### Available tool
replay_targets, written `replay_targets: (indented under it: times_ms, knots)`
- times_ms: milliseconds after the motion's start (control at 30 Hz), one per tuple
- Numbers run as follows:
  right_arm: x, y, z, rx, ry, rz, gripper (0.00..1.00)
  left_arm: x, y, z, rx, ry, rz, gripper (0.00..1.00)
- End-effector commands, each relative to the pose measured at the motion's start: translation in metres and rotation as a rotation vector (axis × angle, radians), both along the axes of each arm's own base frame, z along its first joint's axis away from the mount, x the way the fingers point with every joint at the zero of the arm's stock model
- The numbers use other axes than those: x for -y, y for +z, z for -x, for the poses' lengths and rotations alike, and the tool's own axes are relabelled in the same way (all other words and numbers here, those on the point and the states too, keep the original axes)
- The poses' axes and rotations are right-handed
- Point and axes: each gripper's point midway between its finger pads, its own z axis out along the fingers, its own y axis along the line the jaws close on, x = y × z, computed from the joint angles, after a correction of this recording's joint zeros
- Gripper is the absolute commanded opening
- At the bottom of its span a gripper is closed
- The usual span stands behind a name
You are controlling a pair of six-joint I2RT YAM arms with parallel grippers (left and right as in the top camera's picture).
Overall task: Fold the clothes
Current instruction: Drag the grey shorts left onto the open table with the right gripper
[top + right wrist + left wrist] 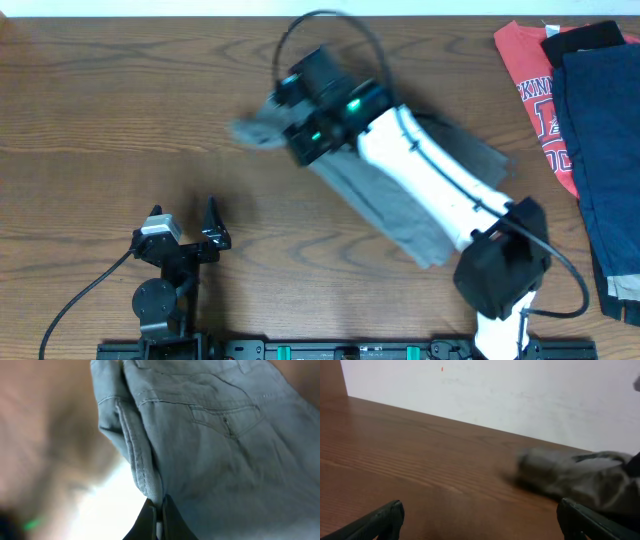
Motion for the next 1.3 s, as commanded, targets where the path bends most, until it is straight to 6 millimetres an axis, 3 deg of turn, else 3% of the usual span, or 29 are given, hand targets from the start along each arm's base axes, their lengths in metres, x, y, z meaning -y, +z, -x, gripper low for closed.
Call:
replay_targets:
  times_ms: [0,33,100,267,400,467,533,700,867,1033,1133,1267]
  knots:
    - [-0.022,0.005,0.017,-0.034,-0.019,-0.036,0.13,0.002,-0.015,0.001,-0.045,-0.016,-0.006,0.98]
    - [-0.022,0.004,0.018,-0.023,-0.019,-0.023,0.38,0.002,-0.015,0.001,-0.045,-0.016,-0.006,0.98]
    - [-0.015,0.004,0.012,0.013,-0.047,0.017,0.99,0.002,-0.015,0.001,-0.045,-0.017,-0.006,0.98]
    - [0.034,0.006,-0.016,0.013,-0.192,0.081,0.99,0.002,-0.015,0.001,-0.045,-0.017,-0.006,0.98]
    - [0.093,0.012,-0.035,-0.053,-0.359,0.106,0.99,0.002,-0.015,0.001,-0.045,-0.017,-0.006,0.98]
    - [0.132,0.011,-0.040,-0.087,-0.433,0.154,0.99,0.002,-0.015,0.001,-0.045,-0.017,-0.006,0.98]
    - [0.169,0.007,-0.038,-0.143,-0.503,0.210,0.99,0.002,-0.015,0.001,-0.045,-0.016,-0.006,0.98]
    - [0.257,-0.006,-0.012,-0.307,-0.627,0.400,0.99,0.002,-0.015,0.001,-0.045,-0.016,-0.006,0.98]
    - [0.347,-0.005,0.013,-0.407,-0.975,0.600,0.99,0.002,-0.015,0.001,-0.045,-0.017,-0.006,0.98]
    - [0.376,-0.026,0.024,-0.507,-1.072,0.577,0.99,0.002,-0.015,0.001,-0.045,-0.017,-0.006,0.98]
    - [0.373,-0.048,0.031,-0.572,-1.039,0.523,0.99,0.002,-0.015,0.001,-0.045,-0.016,-0.006,0.98]
    - [0.353,-0.080,0.037,-0.630,-0.957,0.434,0.99,0.002,-0.015,0.001,-0.045,-0.016,-0.006,0.98]
